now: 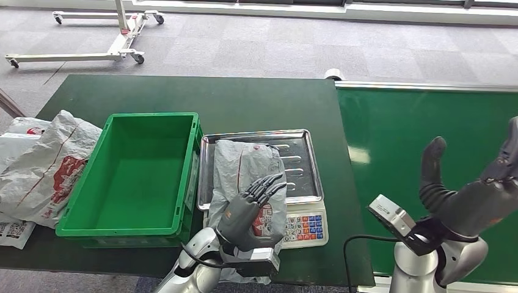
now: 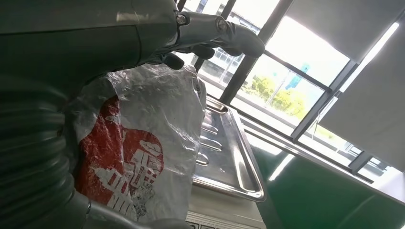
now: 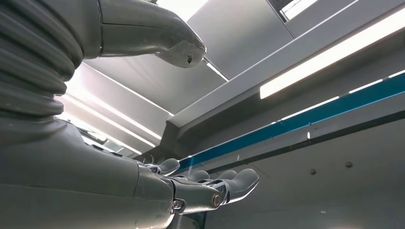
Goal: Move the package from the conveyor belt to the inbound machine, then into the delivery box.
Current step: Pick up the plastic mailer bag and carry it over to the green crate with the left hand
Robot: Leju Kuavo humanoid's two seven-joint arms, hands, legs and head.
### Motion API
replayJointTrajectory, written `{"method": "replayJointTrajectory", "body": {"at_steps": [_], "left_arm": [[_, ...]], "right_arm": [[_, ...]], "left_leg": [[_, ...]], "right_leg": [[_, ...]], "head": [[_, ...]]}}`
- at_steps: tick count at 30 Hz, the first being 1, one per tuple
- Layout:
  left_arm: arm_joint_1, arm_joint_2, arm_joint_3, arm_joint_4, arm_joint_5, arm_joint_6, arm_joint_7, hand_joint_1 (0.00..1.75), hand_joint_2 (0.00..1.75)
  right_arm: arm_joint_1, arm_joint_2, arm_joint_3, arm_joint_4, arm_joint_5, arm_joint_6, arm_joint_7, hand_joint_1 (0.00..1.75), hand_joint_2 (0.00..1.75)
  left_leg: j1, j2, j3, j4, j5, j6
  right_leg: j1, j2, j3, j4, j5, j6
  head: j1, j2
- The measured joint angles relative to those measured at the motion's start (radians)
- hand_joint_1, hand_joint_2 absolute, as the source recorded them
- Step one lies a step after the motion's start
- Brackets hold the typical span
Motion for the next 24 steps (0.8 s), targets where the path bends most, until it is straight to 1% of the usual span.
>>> {"method": "replayJointTrajectory", "body": {"at_steps": [5,6,9,10,12,14,16,24], "left_arm": [[0.000,0.000,0.000,0.000,-0.019,0.014,0.009,0.00,1.75],[-0.001,0.000,0.000,0.000,-0.049,0.020,0.030,0.00,1.75],[-0.022,0.002,-0.007,0.032,-0.273,-0.009,0.204,0.00,1.75],[-0.031,0.003,-0.011,0.048,-0.327,-0.029,0.248,0.00,1.75],[-0.047,0.001,-0.020,0.078,-0.354,-0.046,0.265,0.45,1.75],[-0.061,-0.002,-0.029,0.108,-0.365,-0.047,0.268,1.32,1.75],[-0.068,-0.006,-0.033,0.129,-0.368,-0.043,0.263,1.75,1.75],[-0.077,-0.009,-0.036,0.149,-0.359,-0.034,0.248,1.75,1.75]], "right_arm": [[0.000,0.000,0.000,0.001,0.002,0.000,0.000,0.00,1.75],[0.000,0.000,0.000,0.002,0.003,0.000,0.000,0.00,1.75],[0.000,0.000,0.000,0.005,0.006,0.000,0.000,0.00,1.75],[0.000,0.000,0.000,0.005,0.007,0.000,0.001,0.00,1.75],[0.000,0.000,0.000,0.004,0.010,0.000,0.007,0.00,1.75],[0.000,0.000,0.000,0.004,0.018,0.000,0.016,0.00,1.75],[0.000,0.000,0.000,0.004,0.025,0.000,0.023,0.00,1.75],[0.000,0.000,0.000,0.004,0.035,0.000,0.035,0.00,1.75]], "left_leg": [[0.000,0.000,0.000,0.000,0.000,0.000],[0.000,0.000,0.000,0.000,0.000,0.000],[0.000,0.000,0.000,0.000,0.000,0.000],[0.000,0.000,0.000,0.000,0.000,0.000],[0.000,0.000,0.001,0.000,0.000,0.000],[0.000,0.000,0.001,0.000,0.000,0.000],[0.000,0.000,0.001,0.000,0.000,0.000],[0.000,0.000,0.002,0.000,0.001,0.001]], "right_leg": [[0.000,0.000,0.000,0.000,0.000,0.000],[0.000,0.000,0.000,0.000,0.000,0.000],[0.000,0.000,0.000,0.000,0.000,0.000],[0.000,0.000,0.000,0.000,0.000,0.000],[0.000,0.000,0.001,0.000,0.000,0.000],[0.000,0.000,0.001,0.000,0.000,0.000],[0.000,0.000,0.001,0.000,0.000,0.000],[0.000,0.000,0.002,0.000,0.001,0.000]], "head": [[0.000,0.000],[0.000,0.000],[0.000,0.000],[0.000,0.000],[0.000,0.000],[0.000,0.000],[0.000,0.000],[0.000,0.000]]}}
